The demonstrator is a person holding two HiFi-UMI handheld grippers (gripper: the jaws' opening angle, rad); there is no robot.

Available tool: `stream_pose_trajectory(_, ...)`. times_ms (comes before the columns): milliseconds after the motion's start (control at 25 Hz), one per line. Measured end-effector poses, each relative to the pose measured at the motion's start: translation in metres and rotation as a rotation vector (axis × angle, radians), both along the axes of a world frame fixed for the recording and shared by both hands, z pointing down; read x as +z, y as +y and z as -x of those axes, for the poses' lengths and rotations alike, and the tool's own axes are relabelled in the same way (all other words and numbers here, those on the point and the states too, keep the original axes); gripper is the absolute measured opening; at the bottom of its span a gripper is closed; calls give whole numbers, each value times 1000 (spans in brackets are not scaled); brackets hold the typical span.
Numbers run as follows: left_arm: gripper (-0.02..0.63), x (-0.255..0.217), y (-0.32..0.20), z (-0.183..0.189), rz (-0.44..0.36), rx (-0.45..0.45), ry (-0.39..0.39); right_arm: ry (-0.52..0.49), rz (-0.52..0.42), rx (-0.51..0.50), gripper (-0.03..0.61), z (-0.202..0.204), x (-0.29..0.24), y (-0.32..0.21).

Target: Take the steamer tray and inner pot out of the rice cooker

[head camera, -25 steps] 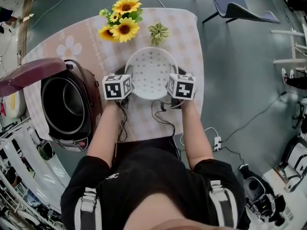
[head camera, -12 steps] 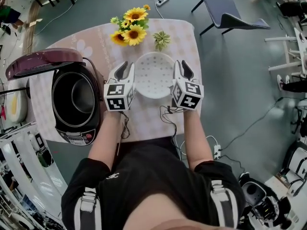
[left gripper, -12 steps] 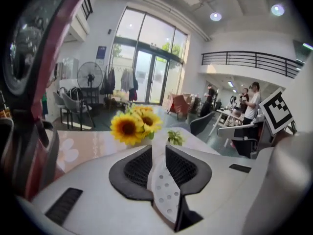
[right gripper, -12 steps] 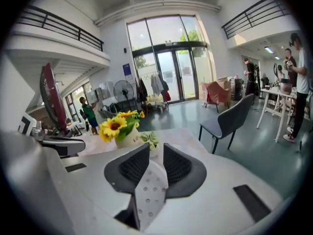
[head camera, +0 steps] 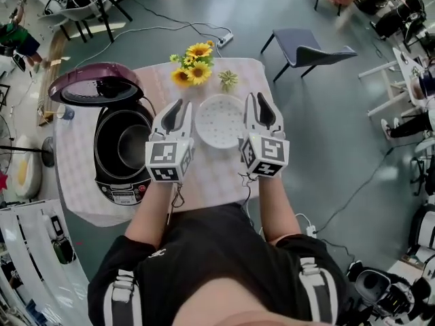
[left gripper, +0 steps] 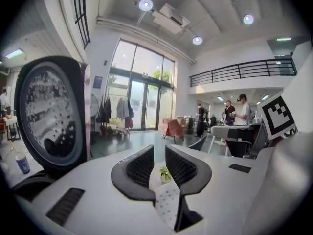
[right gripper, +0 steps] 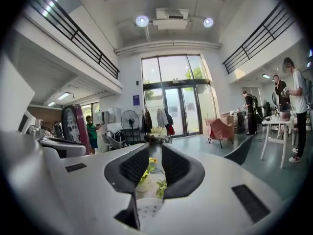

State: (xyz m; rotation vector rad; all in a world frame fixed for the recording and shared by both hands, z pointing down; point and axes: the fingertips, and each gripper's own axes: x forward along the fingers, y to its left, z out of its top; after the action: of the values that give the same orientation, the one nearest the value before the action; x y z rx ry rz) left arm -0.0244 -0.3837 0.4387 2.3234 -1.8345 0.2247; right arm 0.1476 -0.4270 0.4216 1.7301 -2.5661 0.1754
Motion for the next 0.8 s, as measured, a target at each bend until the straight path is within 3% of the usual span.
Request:
stream_pose_trajectory(320,60,-71,69,34,-92,7,-43,6,-141,-28,77,42,-82,80)
stream_pose_trajectory(440,58,-81,86,53,-96,11,-61,-14,-150,-66,77,67,-92,102)
stream_pose_trajectory(520,17,-83,97,65,-84,14,-57,-14,-160,-89,75,84,-95,113)
stream_pose_trajectory(680,3,-90,119,95,-91,0,-49,37,-207,-91,6,115,-104,131)
stream_pose_trajectory(800,3,-92,134,121,-99,-24,-67,28,-213,-110,1,139,-107,143)
